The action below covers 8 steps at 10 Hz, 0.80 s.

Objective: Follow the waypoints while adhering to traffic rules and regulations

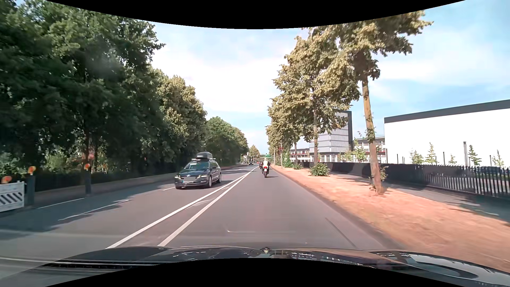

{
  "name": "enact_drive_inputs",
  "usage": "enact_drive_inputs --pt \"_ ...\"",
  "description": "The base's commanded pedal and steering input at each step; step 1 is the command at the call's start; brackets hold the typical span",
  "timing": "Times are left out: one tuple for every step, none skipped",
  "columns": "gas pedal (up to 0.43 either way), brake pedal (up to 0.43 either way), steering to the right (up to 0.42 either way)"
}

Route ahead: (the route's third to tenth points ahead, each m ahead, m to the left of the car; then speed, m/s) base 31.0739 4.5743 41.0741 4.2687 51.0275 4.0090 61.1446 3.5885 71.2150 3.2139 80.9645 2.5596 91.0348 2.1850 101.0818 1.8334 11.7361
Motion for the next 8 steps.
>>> enact_drive_inputs --pt "0.169 0.0 0.005" --pt "0.169 0.0 0.005" --pt "0.169 0.0 0.004" --pt "0.169 0.0 0.004" --pt "0.169 0.0 0.003" --pt "0.169 0.0 0.004" --pt "0.169 0.0 0.003" --pt "0.169 0.0 0.003"
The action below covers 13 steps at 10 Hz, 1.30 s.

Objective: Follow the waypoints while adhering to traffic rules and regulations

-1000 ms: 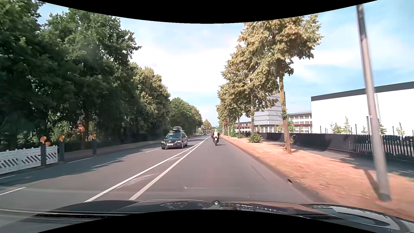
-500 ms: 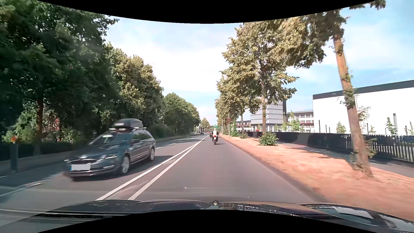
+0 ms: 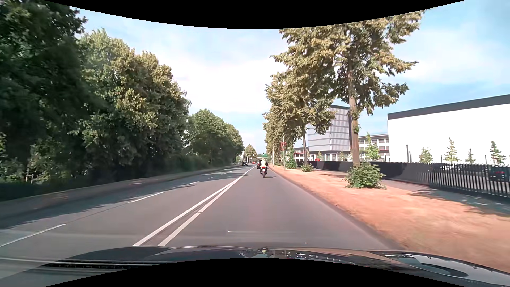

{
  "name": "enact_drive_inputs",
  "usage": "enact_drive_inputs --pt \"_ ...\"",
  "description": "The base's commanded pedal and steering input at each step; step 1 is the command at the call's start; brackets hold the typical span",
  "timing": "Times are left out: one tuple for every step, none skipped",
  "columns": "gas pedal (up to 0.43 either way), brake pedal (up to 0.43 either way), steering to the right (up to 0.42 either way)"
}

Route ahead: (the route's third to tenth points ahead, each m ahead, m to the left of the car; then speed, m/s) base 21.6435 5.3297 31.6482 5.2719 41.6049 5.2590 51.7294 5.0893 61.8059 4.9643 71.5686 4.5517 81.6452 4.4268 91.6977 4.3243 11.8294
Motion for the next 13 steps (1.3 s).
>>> enact_drive_inputs --pt "0.169 0.0 0.003" --pt "0.169 0.0 0.0" --pt "0.157 0.0 -0.002" --pt "0.15 0.0 -0.002" --pt "0.15 0.0 -0.002" --pt "0.15 0.0 -0.003" --pt "0.15 0.0 -0.004" --pt "0.15 0.0 -0.006" --pt "0.15 0.0 -0.006" --pt "0.15 0.0 -0.006" --pt "0.15 0.0 -0.006" --pt "0.15 0.0 -0.006" --pt "0.15 0.0 -0.006"
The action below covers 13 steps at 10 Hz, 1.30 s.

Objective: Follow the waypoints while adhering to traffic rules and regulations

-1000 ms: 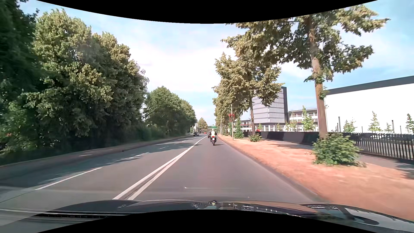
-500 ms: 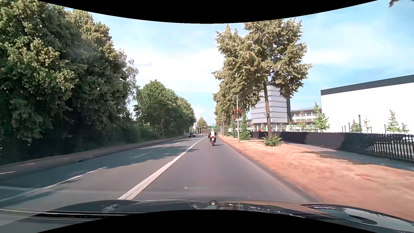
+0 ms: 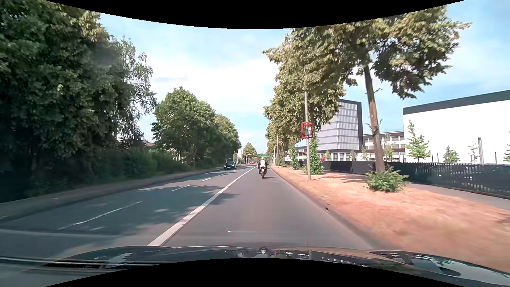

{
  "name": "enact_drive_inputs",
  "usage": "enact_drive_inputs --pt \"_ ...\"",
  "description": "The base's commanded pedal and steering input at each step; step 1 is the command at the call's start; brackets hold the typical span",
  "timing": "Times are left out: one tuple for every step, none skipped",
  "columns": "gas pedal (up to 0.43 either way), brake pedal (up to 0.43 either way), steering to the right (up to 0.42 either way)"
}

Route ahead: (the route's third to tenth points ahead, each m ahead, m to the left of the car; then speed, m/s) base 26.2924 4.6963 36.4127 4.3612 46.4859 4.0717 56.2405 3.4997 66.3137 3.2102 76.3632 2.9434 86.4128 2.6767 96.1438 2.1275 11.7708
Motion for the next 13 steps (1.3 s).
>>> enact_drive_inputs --pt "0.15 0.0 -0.006" --pt "0.15 0.0 -0.006" --pt "0.15 0.0 -0.006" --pt "0.15 0.0 -0.006" --pt "0.15 0.0 -0.006" --pt "0.157 0.0 -0.004" --pt "0.157 0.0 -0.001" --pt "0.157 0.0 0.0" --pt "0.157 0.0 0.0" --pt "0.15 0.0 0.0" --pt "0.15 0.0 0.0" --pt "0.15 0.0 0.001" --pt "0.15 0.0 0.002"
